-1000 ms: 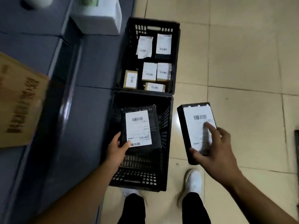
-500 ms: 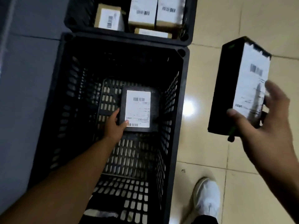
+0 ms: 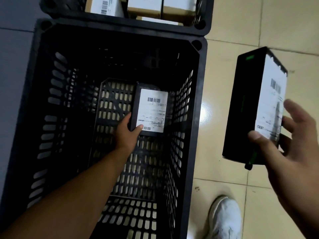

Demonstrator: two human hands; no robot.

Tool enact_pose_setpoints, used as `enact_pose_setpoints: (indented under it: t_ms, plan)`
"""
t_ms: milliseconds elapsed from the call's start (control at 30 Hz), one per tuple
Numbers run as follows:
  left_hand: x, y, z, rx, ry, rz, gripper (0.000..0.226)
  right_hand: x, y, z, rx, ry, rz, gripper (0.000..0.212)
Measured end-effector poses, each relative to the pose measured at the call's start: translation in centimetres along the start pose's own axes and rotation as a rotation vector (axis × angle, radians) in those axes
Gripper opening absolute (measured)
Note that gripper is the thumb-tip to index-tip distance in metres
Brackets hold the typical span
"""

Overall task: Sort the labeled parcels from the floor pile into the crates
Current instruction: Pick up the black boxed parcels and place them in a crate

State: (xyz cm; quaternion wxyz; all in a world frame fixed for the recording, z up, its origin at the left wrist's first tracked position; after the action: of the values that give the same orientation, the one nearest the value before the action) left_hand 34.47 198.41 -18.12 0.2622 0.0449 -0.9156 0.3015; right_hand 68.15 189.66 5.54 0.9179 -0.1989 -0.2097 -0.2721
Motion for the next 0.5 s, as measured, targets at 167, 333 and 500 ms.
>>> enact_pose_setpoints:
  t_ms: [167, 333, 500]
  plan:
    - [2.6, -1.3, -3.9, -0.079, -0.042, -0.137, 0.074, -1.1, -1.0, 4.1, 0.063, -0.039, 0.066, 0.087]
    - [7.4, -6.8, -10.2, -0.128, -0.216, -0.162, 0.062, -3.9, -3.5, 10.0, 0.165, -0.135, 0.189, 0.095]
    - [13.1, -9.5, -13.2, -0.155, -0.229, -0.132, 0.064, -9.2, -5.5, 14.8, 0.227, -0.136, 0.289, 0.091]
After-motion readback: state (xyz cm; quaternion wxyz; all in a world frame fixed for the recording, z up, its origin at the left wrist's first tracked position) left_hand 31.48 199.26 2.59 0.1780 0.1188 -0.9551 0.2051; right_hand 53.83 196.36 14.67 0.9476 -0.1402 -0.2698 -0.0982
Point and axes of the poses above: each hand's wrist, its own y-axis towards the middle knuckle, its own x-axis out of the back of the hand, z = x × y, the point moved 8 cm from there along y, towards the middle knuckle, and after that the axes turned 5 degrees about -z, right-handed, at the moved point
